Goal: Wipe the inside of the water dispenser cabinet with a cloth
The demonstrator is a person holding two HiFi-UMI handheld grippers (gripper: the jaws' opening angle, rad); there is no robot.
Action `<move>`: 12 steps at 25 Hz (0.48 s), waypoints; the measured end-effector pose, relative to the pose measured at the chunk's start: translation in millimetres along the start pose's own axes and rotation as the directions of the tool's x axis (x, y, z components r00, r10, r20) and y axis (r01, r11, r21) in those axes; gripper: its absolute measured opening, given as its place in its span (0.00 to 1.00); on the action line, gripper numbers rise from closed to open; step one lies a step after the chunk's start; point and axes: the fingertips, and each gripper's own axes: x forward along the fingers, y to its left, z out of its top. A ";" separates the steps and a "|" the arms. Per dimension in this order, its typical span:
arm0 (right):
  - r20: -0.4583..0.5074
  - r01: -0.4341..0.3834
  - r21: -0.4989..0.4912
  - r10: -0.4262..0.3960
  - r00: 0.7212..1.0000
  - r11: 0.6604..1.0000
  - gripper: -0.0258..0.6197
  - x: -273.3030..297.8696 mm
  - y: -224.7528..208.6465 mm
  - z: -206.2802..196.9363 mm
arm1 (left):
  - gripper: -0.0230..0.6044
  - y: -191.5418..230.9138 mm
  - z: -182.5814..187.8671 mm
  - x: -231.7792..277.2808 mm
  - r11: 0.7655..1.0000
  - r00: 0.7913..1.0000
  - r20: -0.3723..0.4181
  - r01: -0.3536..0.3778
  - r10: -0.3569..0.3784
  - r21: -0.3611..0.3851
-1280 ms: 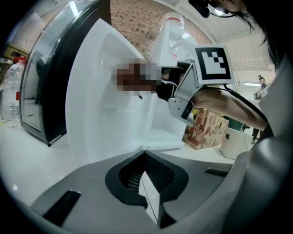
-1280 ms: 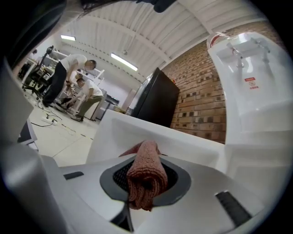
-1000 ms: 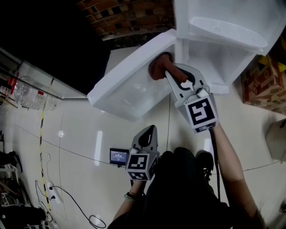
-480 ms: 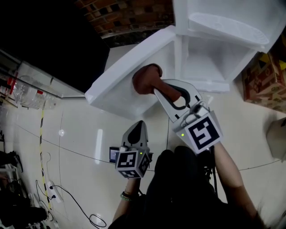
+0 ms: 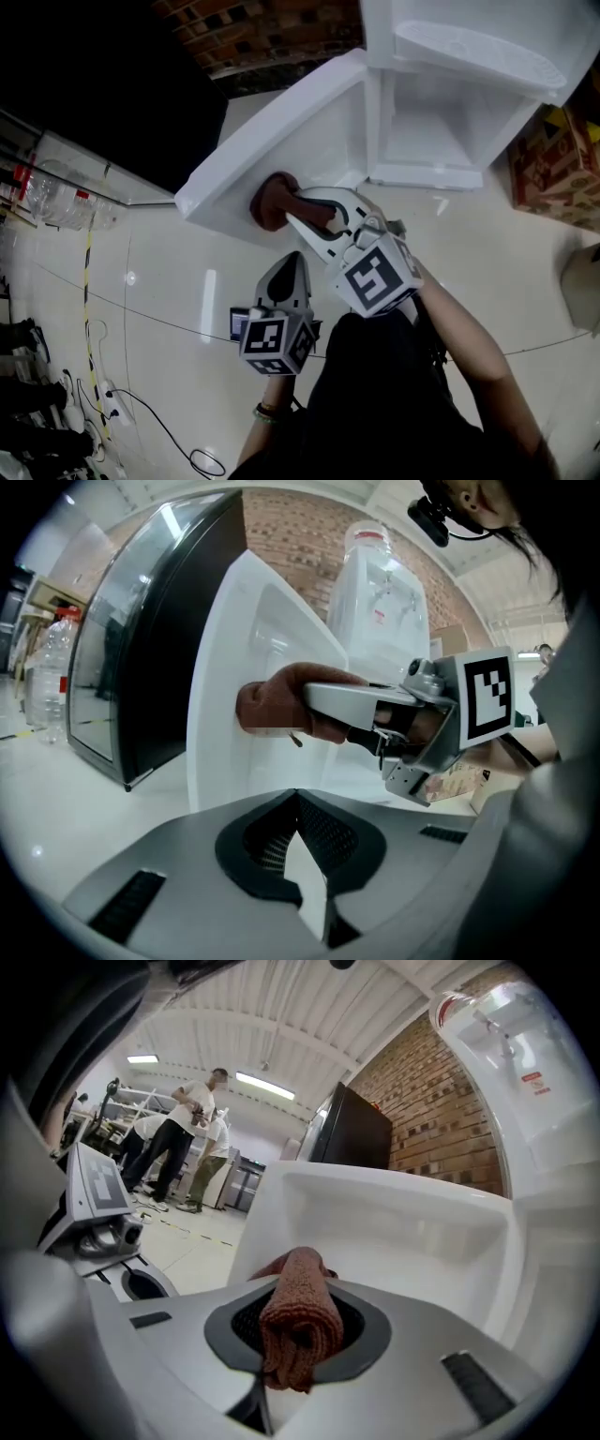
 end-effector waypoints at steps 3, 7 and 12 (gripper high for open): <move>-0.020 0.089 0.018 -0.089 0.996 0.996 0.16 -6.6 -33.7 -12.8 | 0.01 2.1 0.7 -0.8 1.000 1.000 0.004 -0.006 0.006 -0.002; -0.080 0.231 0.051 -0.226 0.971 0.972 0.16 -28.2 -82.8 -37.1 | 0.01 5.5 2.1 -2.3 1.000 1.000 0.007 -0.015 0.015 -0.004; -0.136 0.374 0.119 -0.358 0.924 0.920 0.16 -60.6 -127.3 -64.4 | 0.01 8.0 3.0 -2.7 1.000 1.000 0.007 -0.018 0.018 -0.003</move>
